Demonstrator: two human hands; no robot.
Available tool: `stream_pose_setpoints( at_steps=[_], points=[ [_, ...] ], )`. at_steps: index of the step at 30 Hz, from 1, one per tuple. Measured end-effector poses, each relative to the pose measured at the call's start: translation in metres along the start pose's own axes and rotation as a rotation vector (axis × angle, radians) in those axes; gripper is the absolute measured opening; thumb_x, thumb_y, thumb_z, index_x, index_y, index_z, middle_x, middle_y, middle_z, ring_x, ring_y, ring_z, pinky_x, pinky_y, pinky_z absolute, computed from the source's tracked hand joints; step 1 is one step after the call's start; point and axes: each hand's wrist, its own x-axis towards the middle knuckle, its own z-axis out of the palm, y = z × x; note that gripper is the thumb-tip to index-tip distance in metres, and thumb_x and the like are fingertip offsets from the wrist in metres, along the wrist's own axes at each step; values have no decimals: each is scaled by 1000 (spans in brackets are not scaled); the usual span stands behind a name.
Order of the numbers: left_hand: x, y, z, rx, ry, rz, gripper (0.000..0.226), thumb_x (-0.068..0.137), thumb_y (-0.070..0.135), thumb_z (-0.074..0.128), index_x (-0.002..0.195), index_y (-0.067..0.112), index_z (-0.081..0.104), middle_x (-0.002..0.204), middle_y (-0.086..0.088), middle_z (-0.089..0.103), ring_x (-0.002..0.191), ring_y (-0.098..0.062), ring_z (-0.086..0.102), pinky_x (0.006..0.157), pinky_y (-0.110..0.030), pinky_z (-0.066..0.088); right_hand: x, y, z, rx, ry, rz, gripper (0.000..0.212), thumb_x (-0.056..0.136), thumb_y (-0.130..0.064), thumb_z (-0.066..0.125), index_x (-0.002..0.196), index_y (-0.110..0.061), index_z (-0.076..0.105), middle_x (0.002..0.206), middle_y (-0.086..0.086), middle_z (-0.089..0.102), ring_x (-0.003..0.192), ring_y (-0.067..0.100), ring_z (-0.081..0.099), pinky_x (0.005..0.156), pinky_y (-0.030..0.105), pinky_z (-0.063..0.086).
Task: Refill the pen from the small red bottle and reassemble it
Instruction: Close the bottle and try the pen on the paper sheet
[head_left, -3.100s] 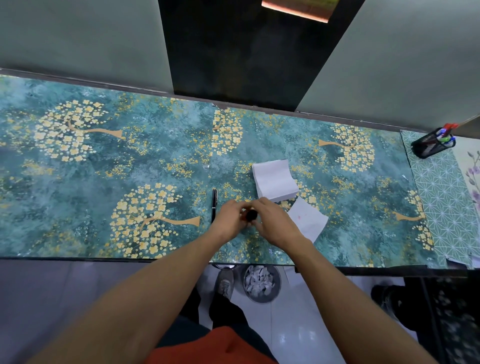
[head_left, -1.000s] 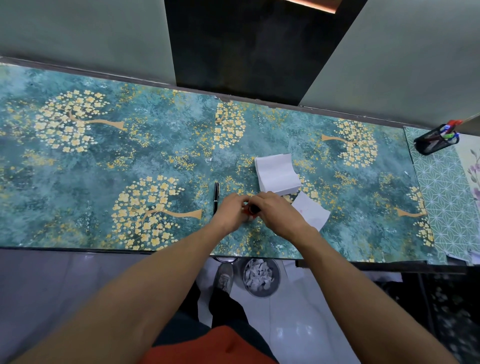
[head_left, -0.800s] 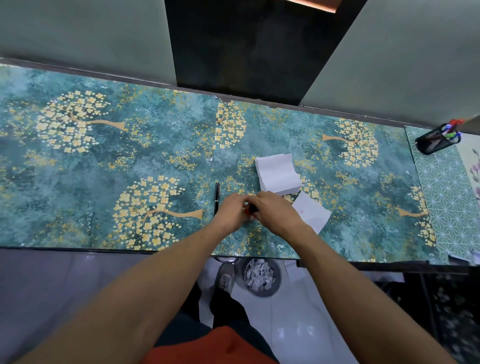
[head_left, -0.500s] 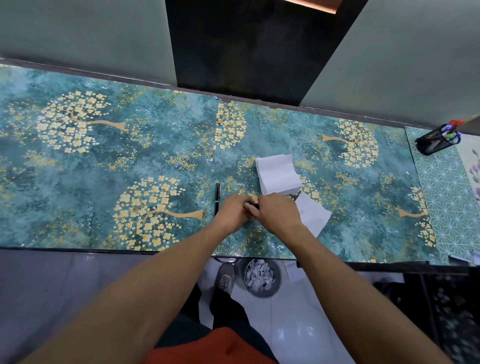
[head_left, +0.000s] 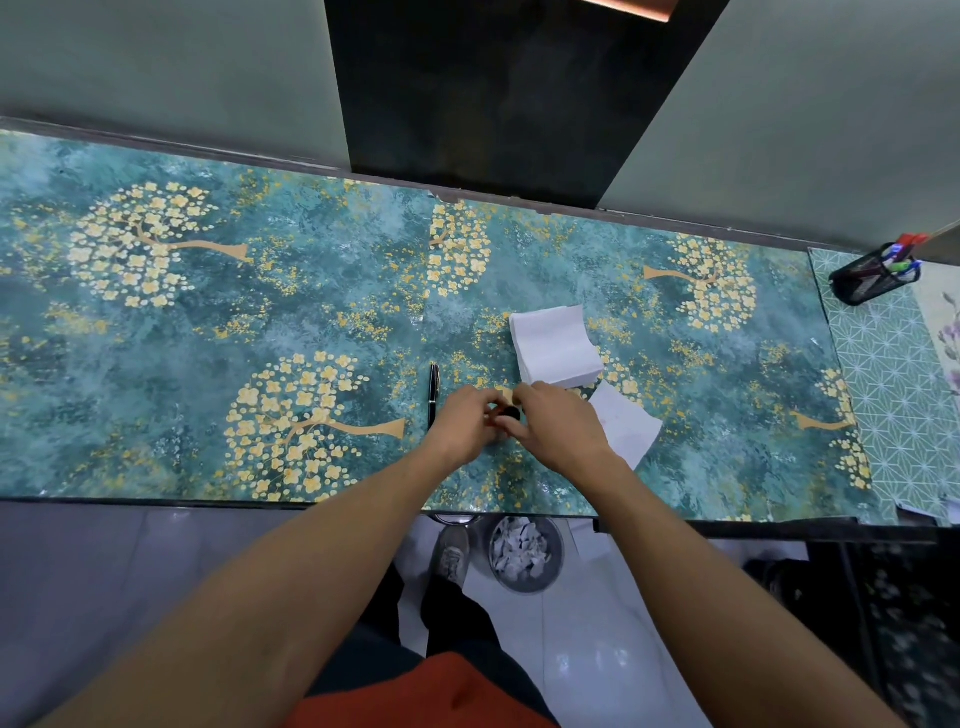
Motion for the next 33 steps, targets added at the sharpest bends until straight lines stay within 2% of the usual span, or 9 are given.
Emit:
stream_pose_setpoints(
  at_steps=[3, 6, 9, 14, 18, 21, 23, 28, 33],
  points=[
    [0, 0, -1, 5, -3, 5, 44, 82, 14, 79, 124, 17, 68, 113, -15, 64, 99, -32, 64, 88, -39, 52, -2, 2, 3, 128, -59, -65, 37, 96, -32, 64, 131, -22, 55, 121, 3, 59, 104, 31, 63, 76, 44, 53],
    [0, 0, -1, -17, -7, -9, 43, 80, 15, 81, 121, 17, 69, 113, -14, 63, 99, -32, 65, 90, -42, 53, -2, 4, 5, 163, -65, -65, 37, 95, -20, 63, 131, -21, 56, 121, 6, 59, 105, 33, 62, 74, 42, 48],
    [0, 1, 0, -11, -6, -18, 40, 78, 15, 82, 117, 17, 71, 112, -14, 64, 96, -31, 66, 90, -42, 54, 0, 2, 5, 126, -20, 2, 24, 98, -33, 64, 113, -16, 57, 109, 8, 65, 98, 34, 65, 70, 41, 48],
    [0, 1, 1, 5, 1, -3, 34, 79, 15, 80, 111, 17, 72, 109, -13, 66, 93, -29, 66, 84, -42, 56, -2, -3, 5, -4, 33, 70, 40, 99, -55, 55, 109, -16, 59, 103, 7, 67, 91, 32, 67, 65, 39, 49],
    [2, -2, 1, 22, -1, -7, 40, 79, 13, 79, 117, 20, 69, 111, -11, 62, 95, -29, 64, 87, -43, 55, -4, 1, 6, 120, -13, -59, 38, 97, -37, 64, 130, -21, 54, 126, 3, 58, 104, 30, 63, 73, 42, 53],
    [2, -1, 0, -20, -10, -19, 41, 79, 13, 81, 118, 19, 70, 109, -10, 64, 95, -28, 64, 87, -41, 53, -2, 5, 5, 146, -57, -97, 33, 97, -24, 63, 128, -20, 54, 124, 6, 59, 106, 32, 62, 76, 44, 52],
    [1, -1, 1, -22, -10, -20, 39, 77, 14, 82, 114, 18, 72, 109, -11, 67, 96, -29, 65, 86, -41, 54, 0, 4, 5, 101, -38, -54, 24, 99, -33, 61, 115, -16, 56, 112, 8, 64, 98, 34, 65, 70, 43, 49],
    [1, -1, 1, -6, 3, -8, 36, 76, 13, 80, 110, 16, 73, 107, -13, 68, 96, -31, 66, 82, -41, 55, 0, -1, 4, -64, -5, 51, 48, 100, -59, 49, 108, -13, 60, 100, 10, 69, 89, 33, 67, 62, 38, 44],
    [3, -5, 3, -11, 10, 11, 39, 80, 10, 78, 117, 19, 71, 110, -11, 68, 97, -29, 65, 85, -37, 52, -3, -2, 2, 83, -58, -125, 39, 98, -32, 62, 134, -19, 53, 121, 9, 57, 110, 31, 58, 80, 43, 51]
  ],
)
